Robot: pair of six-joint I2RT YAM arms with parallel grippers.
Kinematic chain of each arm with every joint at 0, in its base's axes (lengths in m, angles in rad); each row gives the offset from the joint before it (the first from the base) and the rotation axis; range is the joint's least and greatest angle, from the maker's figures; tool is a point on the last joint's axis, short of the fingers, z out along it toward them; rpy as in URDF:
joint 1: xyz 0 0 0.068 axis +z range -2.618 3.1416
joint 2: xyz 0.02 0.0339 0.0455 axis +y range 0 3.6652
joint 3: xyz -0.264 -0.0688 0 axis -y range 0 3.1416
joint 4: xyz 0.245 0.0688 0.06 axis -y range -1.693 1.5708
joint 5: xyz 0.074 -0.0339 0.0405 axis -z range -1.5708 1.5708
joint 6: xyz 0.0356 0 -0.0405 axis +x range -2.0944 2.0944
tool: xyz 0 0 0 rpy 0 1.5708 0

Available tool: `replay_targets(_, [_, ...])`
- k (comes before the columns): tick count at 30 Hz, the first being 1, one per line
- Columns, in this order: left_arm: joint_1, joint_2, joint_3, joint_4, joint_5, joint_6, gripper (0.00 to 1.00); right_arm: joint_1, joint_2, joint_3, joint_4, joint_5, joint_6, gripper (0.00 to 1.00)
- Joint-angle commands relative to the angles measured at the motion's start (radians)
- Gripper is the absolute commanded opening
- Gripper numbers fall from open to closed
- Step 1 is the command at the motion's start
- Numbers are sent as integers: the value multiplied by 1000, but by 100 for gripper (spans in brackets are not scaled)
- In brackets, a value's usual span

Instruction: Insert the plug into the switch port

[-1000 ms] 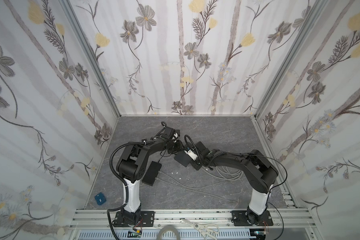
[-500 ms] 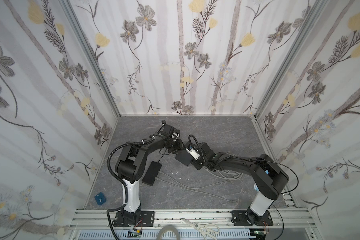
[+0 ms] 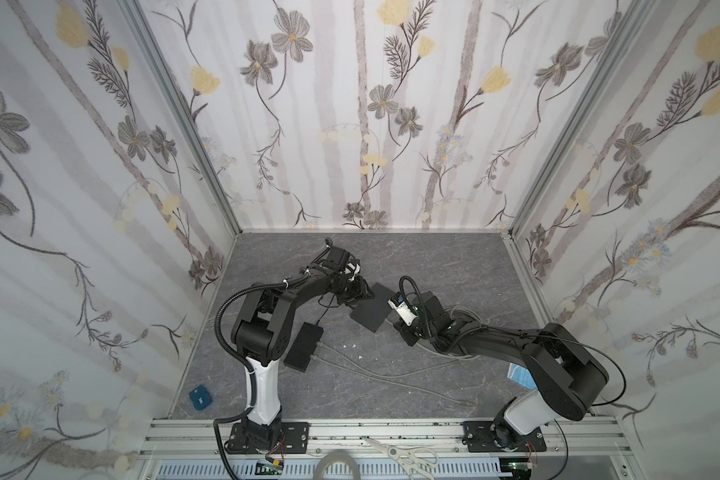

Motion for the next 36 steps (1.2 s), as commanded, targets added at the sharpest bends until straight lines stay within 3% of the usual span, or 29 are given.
replay_targets(1, [2, 19, 28, -26, 7, 16, 46, 2, 45, 14, 109, -59, -16, 29])
replay_targets(21, [16, 68, 59, -88, -74, 71, 46, 2, 189, 106, 126, -14, -27, 27])
replay_targets(36, [31, 73, 94, -106, -88, 74, 48, 2, 169, 63, 124, 6, -12, 28])
